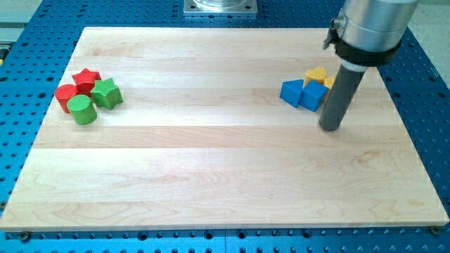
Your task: Separate the blue blocks from the yellow blocks
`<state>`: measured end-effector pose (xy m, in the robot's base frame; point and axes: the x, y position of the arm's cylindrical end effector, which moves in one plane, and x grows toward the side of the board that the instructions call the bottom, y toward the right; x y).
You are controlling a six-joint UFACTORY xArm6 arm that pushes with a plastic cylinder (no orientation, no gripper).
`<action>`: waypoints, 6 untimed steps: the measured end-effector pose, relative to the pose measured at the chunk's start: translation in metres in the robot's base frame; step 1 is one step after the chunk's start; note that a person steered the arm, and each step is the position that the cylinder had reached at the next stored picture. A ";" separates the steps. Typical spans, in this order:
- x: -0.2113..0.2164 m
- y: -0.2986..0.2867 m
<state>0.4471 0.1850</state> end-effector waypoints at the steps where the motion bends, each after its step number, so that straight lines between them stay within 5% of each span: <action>1: -0.018 0.018; 3: -0.044 -0.082; 4: -0.088 -0.083; 5: -0.080 -0.106; 6: -0.021 -0.205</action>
